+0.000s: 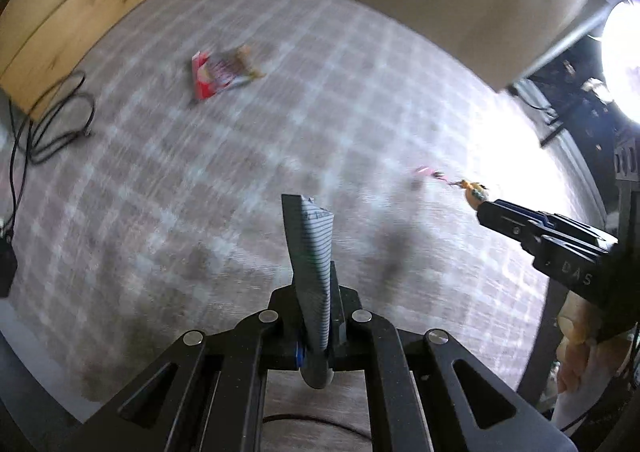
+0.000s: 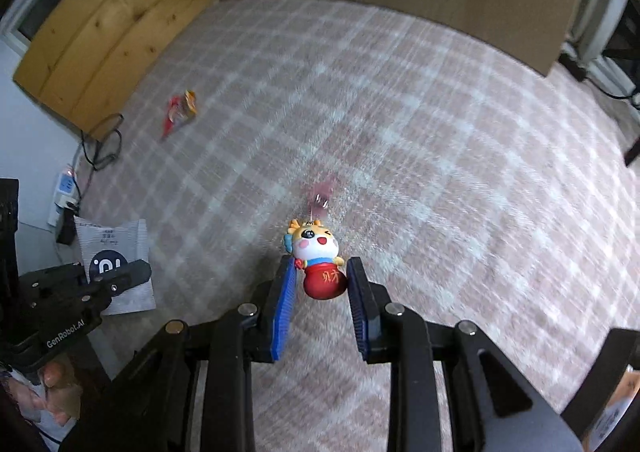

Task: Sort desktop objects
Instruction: 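Carry the pouch and toy figure over the black bin and release both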

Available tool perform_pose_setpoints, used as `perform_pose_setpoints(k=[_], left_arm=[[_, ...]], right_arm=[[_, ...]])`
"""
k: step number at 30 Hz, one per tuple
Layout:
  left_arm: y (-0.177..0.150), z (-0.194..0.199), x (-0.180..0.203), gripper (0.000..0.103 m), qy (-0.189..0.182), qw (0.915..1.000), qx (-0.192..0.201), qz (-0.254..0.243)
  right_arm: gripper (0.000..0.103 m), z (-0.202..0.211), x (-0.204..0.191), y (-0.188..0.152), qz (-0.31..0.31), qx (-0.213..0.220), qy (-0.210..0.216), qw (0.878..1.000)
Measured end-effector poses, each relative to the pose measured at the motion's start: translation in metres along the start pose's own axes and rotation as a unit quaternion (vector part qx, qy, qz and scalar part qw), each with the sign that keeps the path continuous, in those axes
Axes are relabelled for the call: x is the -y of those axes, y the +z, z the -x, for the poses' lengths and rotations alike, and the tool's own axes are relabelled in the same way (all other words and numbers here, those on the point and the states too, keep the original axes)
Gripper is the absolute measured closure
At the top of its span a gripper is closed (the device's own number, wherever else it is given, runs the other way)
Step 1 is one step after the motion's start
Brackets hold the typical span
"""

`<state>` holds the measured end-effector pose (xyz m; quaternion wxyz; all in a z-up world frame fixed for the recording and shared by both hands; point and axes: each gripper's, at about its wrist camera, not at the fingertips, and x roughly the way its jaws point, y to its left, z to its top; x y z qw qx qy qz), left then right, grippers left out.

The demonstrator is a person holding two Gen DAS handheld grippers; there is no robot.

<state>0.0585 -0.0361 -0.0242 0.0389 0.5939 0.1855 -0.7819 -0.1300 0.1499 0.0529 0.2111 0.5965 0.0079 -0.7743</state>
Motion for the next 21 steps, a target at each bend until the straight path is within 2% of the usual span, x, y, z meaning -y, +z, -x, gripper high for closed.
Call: perform_pose_setpoints(k=[4,5,6,8,10,11,12,13,15,16,17,18,21], left_arm=[[0.0,0.009,0.032,0.097,-0.011,0.9993,0.007,-0.034],[0.0,0.009,0.049,0.097,-0.015,0.9989,0.008,-0.044],[0.0,0.009,0.067,0.097,-0.022,0.9979,0.007,-0.06],[0.006,0.02,0.088,0.097,-0.033,0.9956,0.007,-0.087],[0.036,0.023,0.114,0.097,-0.049,0.9913,0.006,-0.122],[0.028,0.021,0.136,0.097,-0.055,0.9891,0.006,-0.136],[0.022,0.008,0.143,0.097,-0.065,0.9855,0.004,-0.156],[0.029,0.019,0.157,0.097,-0.072,0.9823,0.001,-0.173],[0.018,0.019,0.188,0.097,-0.086,0.9743,-0.006,-0.208],[0.035,-0.004,0.216,0.097,-0.094,0.9699,-0.011,-0.224],[0.029,-0.006,0.23,0.097,-0.101,0.9651,-0.017,-0.241],[0.026,-0.019,0.26,0.097,-0.109,0.9597,-0.022,-0.258],[-0.004,-0.006,0.296,0.097,-0.13,0.9437,-0.039,-0.302]], right_arm=[[0.078,0.03,0.018,-0.008,-0.028,0.026,-0.004,0.999],[0.078,0.041,0.041,-0.017,-0.036,0.032,-0.003,0.999],[0.078,0.042,0.042,-0.033,-0.043,0.037,-0.004,0.998],[0.078,0.061,0.054,-0.046,-0.065,0.056,-0.009,0.996],[0.078,0.071,0.064,-0.053,-0.085,0.072,-0.011,0.994],[0.078,0.076,0.065,-0.055,-0.097,0.081,-0.017,0.992],[0.078,0.074,0.054,-0.063,-0.107,0.09,-0.024,0.99],[0.078,0.086,0.066,-0.07,-0.115,0.096,-0.029,0.988],[0.078,0.104,0.084,-0.087,-0.14,0.111,-0.043,0.983],[0.078,0.117,0.096,-0.1,-0.155,0.119,-0.054,0.979],[0.078,0.12,0.103,-0.106,-0.166,0.124,-0.062,0.976],[0.078,0.125,0.11,-0.116,-0.178,0.129,-0.07,0.973],[0.078,0.151,0.139,-0.156,-0.218,0.142,-0.099,0.961]])
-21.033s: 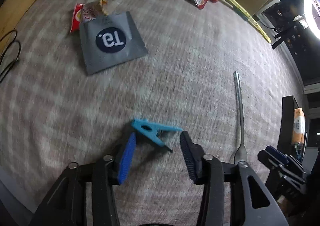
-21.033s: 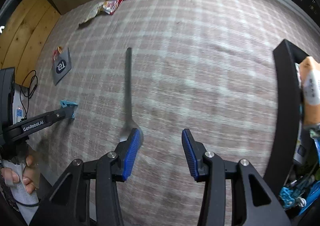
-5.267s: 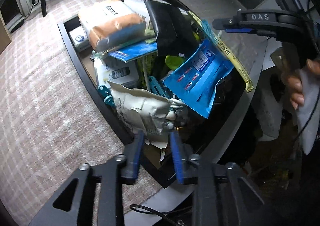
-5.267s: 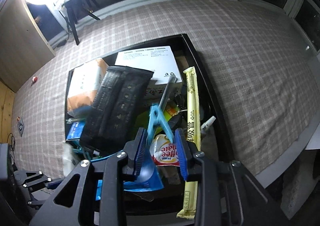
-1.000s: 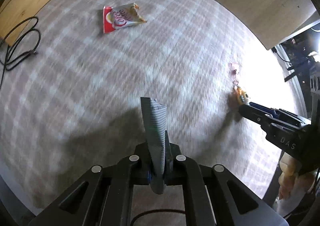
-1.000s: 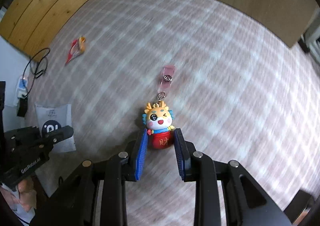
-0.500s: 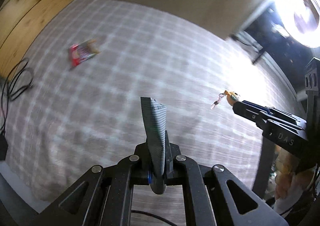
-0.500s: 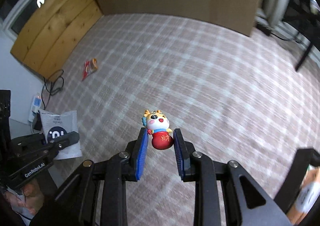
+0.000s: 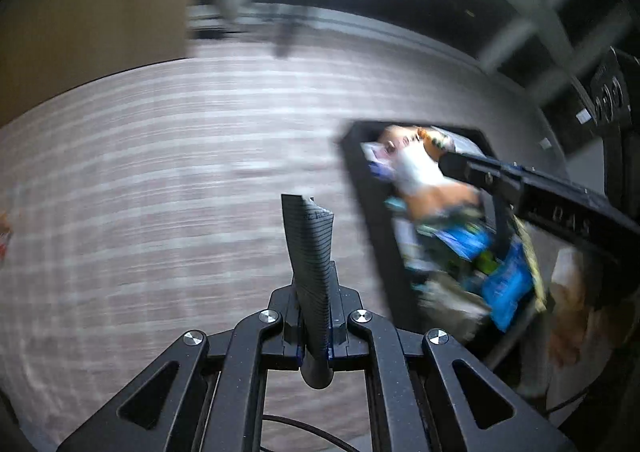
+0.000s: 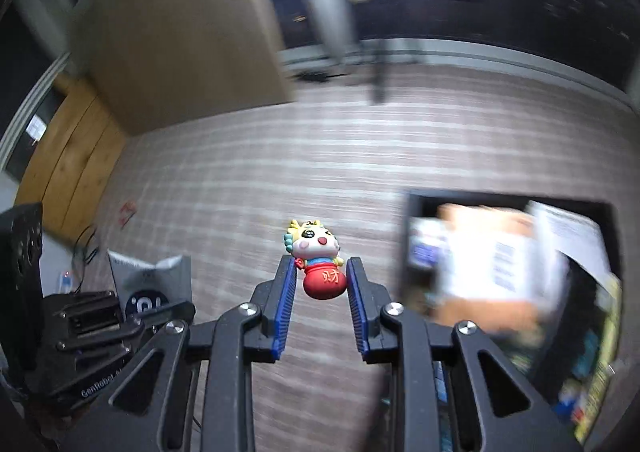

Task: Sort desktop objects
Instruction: 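Carry the pouch and toy figure over the black bin and release both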

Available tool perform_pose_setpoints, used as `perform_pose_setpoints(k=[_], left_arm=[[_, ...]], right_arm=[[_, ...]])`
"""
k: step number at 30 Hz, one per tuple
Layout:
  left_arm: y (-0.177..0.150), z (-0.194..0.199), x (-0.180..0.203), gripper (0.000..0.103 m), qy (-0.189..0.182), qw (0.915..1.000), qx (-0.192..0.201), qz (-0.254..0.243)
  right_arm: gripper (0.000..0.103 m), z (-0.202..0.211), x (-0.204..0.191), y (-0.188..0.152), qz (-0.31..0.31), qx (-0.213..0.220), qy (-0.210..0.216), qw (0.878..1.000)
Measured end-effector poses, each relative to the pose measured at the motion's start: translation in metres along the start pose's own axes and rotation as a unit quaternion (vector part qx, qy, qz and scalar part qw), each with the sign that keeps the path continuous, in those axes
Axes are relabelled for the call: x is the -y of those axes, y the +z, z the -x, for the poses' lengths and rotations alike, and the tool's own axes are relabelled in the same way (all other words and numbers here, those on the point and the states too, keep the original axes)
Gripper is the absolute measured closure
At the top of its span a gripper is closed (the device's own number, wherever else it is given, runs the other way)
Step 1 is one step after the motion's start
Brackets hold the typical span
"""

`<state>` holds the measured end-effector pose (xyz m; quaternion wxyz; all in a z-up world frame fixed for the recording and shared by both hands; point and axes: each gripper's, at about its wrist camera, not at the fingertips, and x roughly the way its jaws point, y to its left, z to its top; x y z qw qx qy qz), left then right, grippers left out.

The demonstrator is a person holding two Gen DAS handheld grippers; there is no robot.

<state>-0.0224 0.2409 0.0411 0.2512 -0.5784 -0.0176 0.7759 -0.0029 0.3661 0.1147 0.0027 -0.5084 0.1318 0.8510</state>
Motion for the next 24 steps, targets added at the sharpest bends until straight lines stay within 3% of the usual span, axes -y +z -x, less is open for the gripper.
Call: perform_pose_setpoints(k=[6,11,24], left_arm=[[-0.032,0.018,0.088,0.097,-0.043,0.9953,-0.024,-0.083],[-0.043,0.009,0.134,0.097,-0.053,0.9896,-0.044,-0.127],[-0.019,-0.012,0.206,0.097,-0.068,0.9811,-0.056,-0.172]], right_arm=[[0.078,0.06,0.091,-0.031,-0.072,0.025,-0.062,0.995],[0.078,0.092,0.149,-0.056,-0.12,0.034,-0.093,0.988],[0.078,0.1,0.2,-0.07,-0.154,0.03,-0.104,0.982]])
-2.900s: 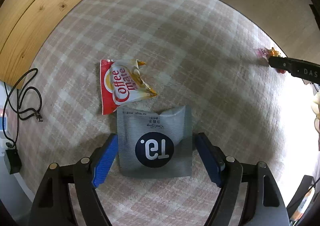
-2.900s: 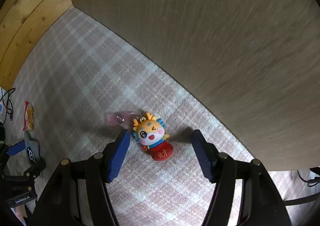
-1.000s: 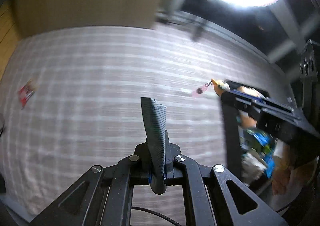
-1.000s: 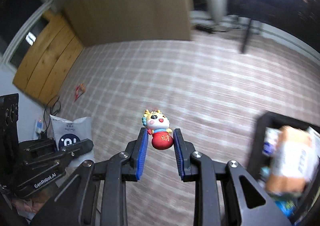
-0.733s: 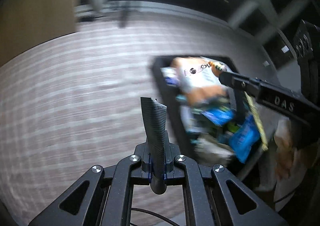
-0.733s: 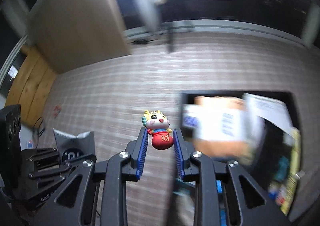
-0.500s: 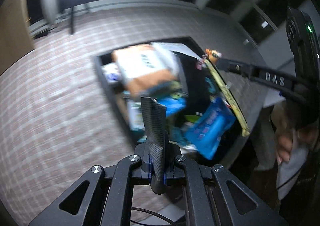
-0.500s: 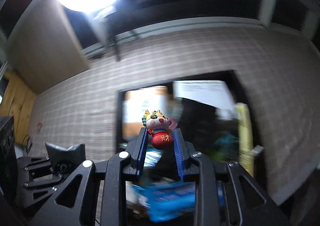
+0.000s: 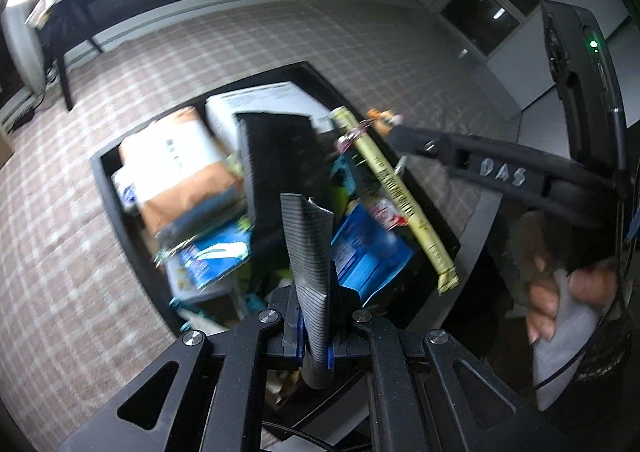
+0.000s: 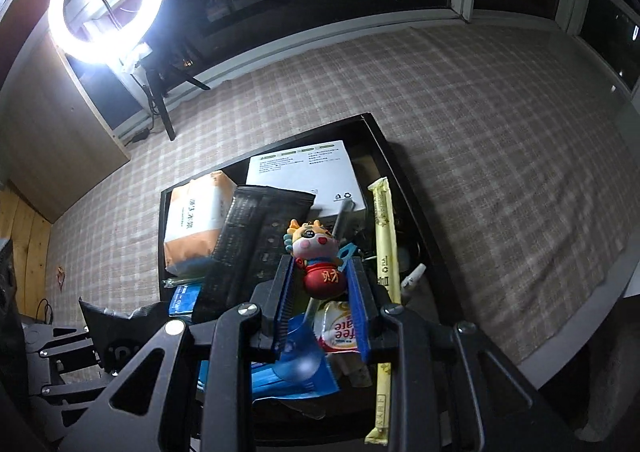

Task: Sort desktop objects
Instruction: 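Carry the pouch and toy figure over the black bin and release both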

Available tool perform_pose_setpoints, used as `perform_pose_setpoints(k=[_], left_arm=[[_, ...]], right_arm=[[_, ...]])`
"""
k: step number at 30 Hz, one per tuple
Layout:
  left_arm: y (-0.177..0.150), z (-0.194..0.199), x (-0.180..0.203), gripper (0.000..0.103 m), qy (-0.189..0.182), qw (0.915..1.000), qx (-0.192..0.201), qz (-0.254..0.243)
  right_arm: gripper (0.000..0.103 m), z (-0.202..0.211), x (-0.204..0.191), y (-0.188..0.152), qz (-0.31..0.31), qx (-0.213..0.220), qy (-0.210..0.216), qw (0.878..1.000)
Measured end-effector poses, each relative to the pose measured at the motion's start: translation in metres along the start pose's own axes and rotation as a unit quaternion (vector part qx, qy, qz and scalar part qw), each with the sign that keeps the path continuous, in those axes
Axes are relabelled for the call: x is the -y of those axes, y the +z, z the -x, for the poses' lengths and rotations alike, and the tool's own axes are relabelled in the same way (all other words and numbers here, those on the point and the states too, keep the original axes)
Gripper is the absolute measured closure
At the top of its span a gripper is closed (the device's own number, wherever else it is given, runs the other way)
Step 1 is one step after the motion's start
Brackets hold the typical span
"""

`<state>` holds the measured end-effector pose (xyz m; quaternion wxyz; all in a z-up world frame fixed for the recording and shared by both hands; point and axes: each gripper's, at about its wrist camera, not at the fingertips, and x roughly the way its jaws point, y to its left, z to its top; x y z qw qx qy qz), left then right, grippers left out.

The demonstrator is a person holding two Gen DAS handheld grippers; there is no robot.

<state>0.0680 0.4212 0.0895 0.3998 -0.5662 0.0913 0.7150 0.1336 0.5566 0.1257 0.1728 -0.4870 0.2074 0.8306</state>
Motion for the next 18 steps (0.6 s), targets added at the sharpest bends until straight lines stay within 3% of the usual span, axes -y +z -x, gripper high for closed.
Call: perform_pose_setpoints(k=[10,15,18], left_arm=[[0.034,-0.017,0.042,0.094,-0.008,0.9992,-0.002,-0.039],[0.046,-0.033,0.048,0.061,-0.004,0.9988,-0.011,-0.048],[0.047,-0.031,0.044,0.059,0.001,0.999,-0.01,-0.043]], right_arm=[[0.077,-0.001,0.014,0.003,0.002,-0.006,-0.003,1.0],[0.074,-0.012,0.016,0.001,0.013,-0.034,0.002,0.999],[0.063,-0.006,0.02,0.001,0.004,-0.025,0.006,1.0]])
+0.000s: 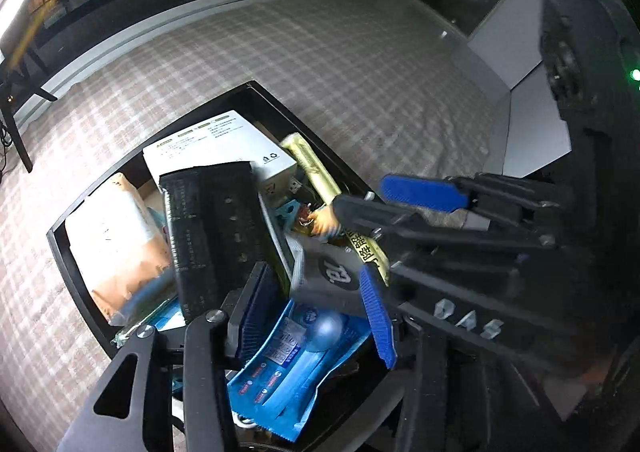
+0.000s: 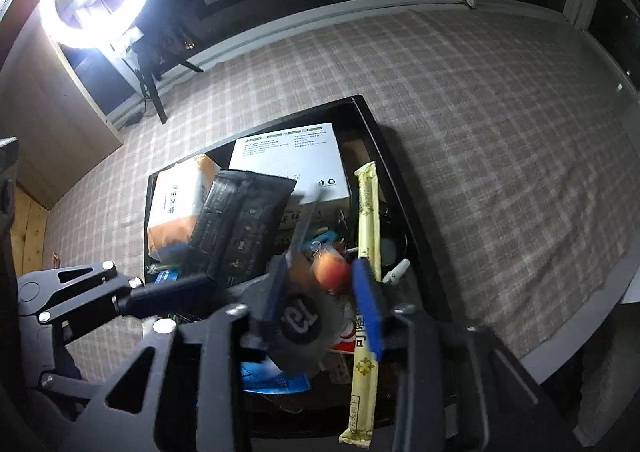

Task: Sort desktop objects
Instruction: 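Carry the pouch and toy figure over the black bin and release both, then move the left tool to the red Coffee-mate sachet and grasp it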

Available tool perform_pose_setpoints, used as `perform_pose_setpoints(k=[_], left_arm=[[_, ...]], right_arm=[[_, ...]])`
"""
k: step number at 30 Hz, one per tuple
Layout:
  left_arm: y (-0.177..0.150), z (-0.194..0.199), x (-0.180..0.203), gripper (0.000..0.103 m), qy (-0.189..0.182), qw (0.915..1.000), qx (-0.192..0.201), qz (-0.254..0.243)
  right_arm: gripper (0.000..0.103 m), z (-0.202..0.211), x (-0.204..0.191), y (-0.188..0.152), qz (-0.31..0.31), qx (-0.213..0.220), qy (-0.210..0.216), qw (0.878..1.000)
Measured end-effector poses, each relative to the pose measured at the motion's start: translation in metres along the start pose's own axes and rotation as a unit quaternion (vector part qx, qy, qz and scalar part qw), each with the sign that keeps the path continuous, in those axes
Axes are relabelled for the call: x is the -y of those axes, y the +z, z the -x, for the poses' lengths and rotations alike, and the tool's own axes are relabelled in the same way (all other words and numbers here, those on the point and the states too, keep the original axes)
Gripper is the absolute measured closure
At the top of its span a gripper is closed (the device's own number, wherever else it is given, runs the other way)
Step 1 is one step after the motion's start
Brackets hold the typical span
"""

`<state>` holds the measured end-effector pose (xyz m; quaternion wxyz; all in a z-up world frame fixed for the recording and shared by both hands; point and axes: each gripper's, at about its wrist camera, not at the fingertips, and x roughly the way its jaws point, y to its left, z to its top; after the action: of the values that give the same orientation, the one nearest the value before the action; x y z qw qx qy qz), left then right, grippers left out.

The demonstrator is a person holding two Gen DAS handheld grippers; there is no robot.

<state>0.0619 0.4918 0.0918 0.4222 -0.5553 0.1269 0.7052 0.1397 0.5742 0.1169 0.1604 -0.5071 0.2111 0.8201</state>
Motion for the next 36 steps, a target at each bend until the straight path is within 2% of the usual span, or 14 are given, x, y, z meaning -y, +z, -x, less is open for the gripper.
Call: perform_pose_setpoints(k=[7,14,20,29,36], left_arm=[[-0.007,0.014,-0.022,0.059,0.019,0.9995,0.01,0.025],[-0.036,0.038,-0.068,0.059,0.071,0.9954,0.023,0.059],[-0.083,0.072,-0.14,0.059,0.119,0.986,0.032,0.112],[-0.182,0.121,-0.283,0.058,0.193,0.9628,0.013,0.188],[-0.258,0.151,-0.389,0.047,0.232,0.9481,-0.012,0.217]], right_arm=[[0.063,0.014,0.0,0.004,0.001,0.014,0.005,1.0],[0.063,0.02,-0.029,-0.005,0.026,0.023,-0.001,0.999],[0.059,0.017,-0.068,-0.019,0.051,0.021,0.006,0.998],[0.059,0.004,-0.146,-0.043,0.069,0.007,0.02,0.997],[0.054,-0.009,-0.208,-0.068,0.078,-0.008,0.019,0.997]])
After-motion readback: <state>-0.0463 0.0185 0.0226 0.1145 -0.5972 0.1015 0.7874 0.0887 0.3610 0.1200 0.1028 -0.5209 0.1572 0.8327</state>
